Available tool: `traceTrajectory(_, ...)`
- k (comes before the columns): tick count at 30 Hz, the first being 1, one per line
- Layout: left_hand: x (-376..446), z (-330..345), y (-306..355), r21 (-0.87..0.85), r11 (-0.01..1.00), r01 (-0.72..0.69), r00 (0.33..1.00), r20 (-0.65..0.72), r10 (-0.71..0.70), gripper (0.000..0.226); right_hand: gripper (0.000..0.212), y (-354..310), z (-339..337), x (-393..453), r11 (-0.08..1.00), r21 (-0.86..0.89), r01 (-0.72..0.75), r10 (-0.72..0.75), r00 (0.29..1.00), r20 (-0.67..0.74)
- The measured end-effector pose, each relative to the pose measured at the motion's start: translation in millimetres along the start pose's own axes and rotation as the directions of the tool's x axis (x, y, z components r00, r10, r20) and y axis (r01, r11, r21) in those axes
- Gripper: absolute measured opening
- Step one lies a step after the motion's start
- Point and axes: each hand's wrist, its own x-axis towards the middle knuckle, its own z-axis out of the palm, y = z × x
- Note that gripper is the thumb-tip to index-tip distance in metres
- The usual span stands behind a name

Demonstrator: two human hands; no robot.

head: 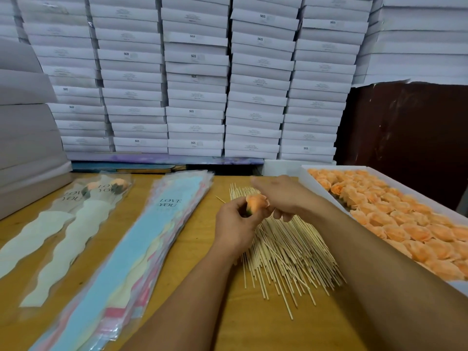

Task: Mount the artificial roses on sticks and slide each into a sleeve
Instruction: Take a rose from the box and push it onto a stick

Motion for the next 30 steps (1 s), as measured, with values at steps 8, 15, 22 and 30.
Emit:
traceTrajectory(8, 10.8, -7.8, -7.2, 0.194, 0.973, 0.124, 0.922, -0.385, -0.041, 0.018, 0.019, 27.5, 39.0, 29.1, 0.956, -0.293, -0.027, -0.012, 0.991, -0.131)
traceTrajectory(15, 11.5, -10.7, -7.6, 0.162, 0.981, 0.107, 0.905, -0.424, -0.029, 0.017, 0.018, 12.0, 58.1, 35.0, 0.873, -0.489, 0.001, -0.063, 0.992, -0.110)
traceTrajectory(22, 12.8, -14.5, -7.5, 0.136, 0.982, 0.133, 0.893, -0.446, -0.059, 0.016, 0.024, 3.0, 64.9, 32.9, 0.875, -0.481, 0.049, -0.079, 0.996, -0.043)
traceTrajectory(30, 13.3, -16.6, -7.4, 0.128, 0.984, 0.121, 0.897, -0.438, -0.053, 0.021, 0.036, -0.9, 66.5, 37.2, 0.896, -0.444, 0.010, -0.039, 0.998, -0.056)
